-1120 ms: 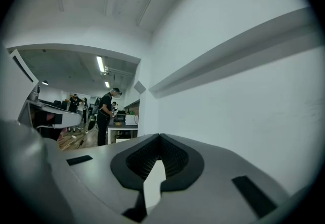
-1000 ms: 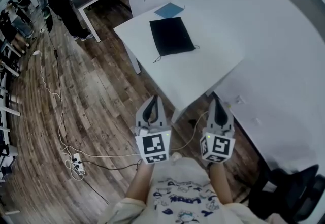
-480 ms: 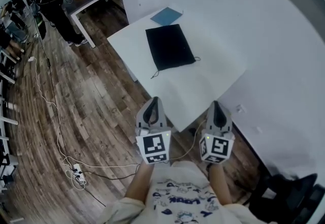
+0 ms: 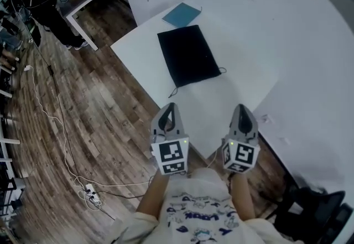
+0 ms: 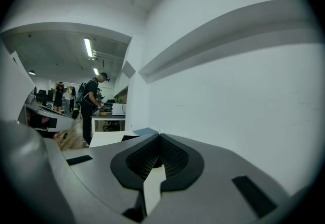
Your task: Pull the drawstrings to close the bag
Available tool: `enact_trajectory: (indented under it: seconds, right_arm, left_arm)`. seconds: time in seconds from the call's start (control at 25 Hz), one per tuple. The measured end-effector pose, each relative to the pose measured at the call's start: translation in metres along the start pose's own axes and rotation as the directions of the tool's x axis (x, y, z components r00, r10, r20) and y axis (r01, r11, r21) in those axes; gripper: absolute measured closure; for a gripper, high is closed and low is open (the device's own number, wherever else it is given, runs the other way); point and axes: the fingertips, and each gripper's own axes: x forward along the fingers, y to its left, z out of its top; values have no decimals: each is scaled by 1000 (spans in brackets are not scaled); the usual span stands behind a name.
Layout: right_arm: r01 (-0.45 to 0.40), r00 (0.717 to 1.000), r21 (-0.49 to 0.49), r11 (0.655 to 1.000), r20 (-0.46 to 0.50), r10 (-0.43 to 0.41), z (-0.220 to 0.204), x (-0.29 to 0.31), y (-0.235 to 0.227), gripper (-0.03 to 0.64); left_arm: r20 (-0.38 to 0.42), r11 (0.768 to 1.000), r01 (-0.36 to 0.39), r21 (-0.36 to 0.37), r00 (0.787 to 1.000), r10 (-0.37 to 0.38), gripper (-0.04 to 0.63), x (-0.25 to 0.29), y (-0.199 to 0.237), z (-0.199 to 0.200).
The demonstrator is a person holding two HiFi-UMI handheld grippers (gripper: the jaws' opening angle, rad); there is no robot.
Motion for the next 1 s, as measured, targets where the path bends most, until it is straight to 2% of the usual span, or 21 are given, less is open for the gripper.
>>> enact_trajectory:
  seconds: [0.24,0.6,0.84,1.0]
  right_arm:
    - [24,998,-9,1000,-57,-24,-13,27,-1,615]
    - [-2,989,-12,1000,-145,0,-37,75,-11,615]
    - [-47,978,-31,998,-204,40,-55,110,-24,615]
    - [-100,960,-48,994,-267,84,-71,134,-31,615]
  left_arm:
    - [-77,999,33,1,997,-32,594,27,8,-21]
    - [-203,1000,18,-12,979,-20,594,64,18,-56]
    - [-294,1000,7,-20,956,-13,538,90,19,-81]
    - [-353,1000,12,-12,936,-16,513,107,12,-95]
